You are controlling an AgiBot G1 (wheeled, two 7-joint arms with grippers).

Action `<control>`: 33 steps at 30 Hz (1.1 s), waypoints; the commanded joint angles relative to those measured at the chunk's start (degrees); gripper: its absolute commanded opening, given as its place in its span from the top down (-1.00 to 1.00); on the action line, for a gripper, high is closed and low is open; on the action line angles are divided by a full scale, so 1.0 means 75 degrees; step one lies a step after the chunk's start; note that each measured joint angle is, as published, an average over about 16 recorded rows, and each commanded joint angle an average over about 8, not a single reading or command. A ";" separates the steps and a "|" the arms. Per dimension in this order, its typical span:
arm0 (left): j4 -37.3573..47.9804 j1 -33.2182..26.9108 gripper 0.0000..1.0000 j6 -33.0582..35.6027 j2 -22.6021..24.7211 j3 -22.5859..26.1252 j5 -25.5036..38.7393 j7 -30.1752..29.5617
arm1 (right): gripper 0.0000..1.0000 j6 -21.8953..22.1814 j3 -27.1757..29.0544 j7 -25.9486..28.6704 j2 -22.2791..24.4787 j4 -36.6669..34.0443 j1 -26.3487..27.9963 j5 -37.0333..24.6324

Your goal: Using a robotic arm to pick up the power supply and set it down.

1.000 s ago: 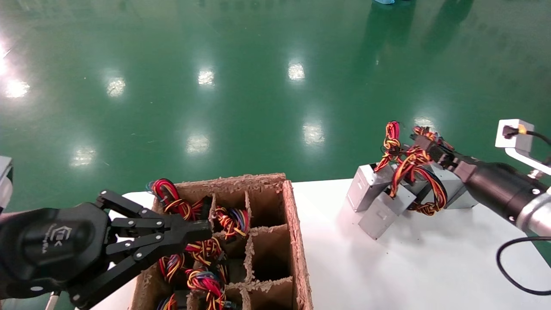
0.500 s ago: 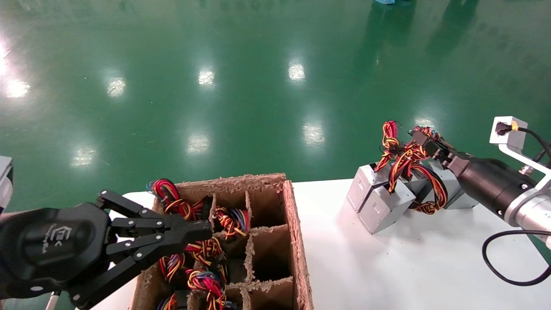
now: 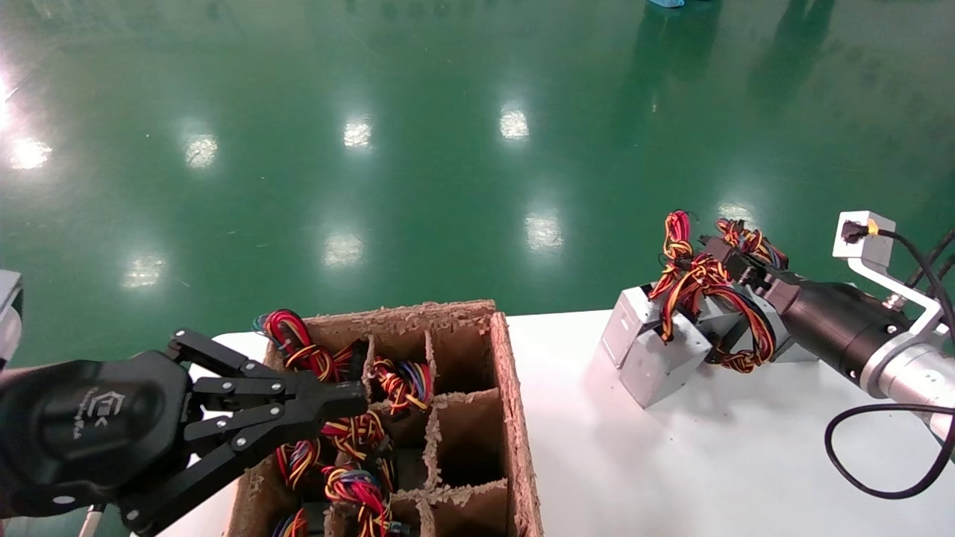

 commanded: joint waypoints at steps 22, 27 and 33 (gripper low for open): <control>0.0000 0.0000 1.00 0.0000 0.0000 0.0000 0.0000 0.0000 | -1.00 0.0357 -0.0005 0.0038 0.0213 0.0385 0.0007 -0.0117; 0.0000 0.0000 1.00 0.0000 0.0000 0.0000 0.0000 0.0000 | -1.00 0.0399 0.0120 -0.0139 0.0199 0.0537 -0.0011 -0.0153; 0.0000 0.0000 1.00 0.0000 0.0000 0.0001 0.0000 0.0000 | -1.00 0.0414 0.0386 -0.0458 0.0183 0.0705 -0.0059 -0.0174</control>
